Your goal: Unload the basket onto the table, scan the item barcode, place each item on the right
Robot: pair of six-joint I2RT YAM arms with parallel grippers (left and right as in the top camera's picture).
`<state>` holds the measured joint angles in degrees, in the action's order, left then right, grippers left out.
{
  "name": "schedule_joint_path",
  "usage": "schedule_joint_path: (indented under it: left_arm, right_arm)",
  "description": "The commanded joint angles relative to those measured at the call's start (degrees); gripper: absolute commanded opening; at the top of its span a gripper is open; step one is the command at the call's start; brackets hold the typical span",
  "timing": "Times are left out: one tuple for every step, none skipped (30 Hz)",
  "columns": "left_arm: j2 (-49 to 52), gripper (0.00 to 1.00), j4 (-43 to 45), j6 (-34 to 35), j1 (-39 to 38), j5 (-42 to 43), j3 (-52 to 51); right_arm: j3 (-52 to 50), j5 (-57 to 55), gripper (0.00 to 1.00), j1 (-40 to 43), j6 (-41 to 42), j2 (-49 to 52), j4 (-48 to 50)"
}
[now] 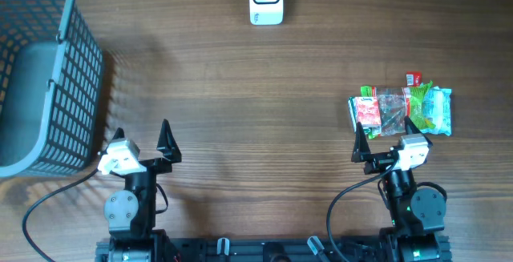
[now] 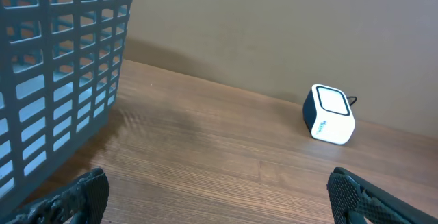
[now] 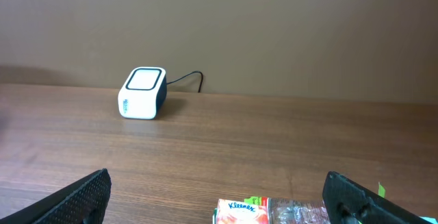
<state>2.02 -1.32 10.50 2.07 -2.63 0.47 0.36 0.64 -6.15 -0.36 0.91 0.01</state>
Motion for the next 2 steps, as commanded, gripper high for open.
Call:
schedule_joint_path:
  left_arm:
    - [-0.5,1.00,0.1,-1.3,0.4,0.7,-0.1]
    - [-0.5,1.00,0.1,-1.3,0.4,0.7,-0.1]
  right_arm:
    - [-0.1,0.9,1.00,0.3,-1.0,-0.1,0.3]
    - [-0.1,0.9,1.00,0.3,-0.9,-0.1,0.3]
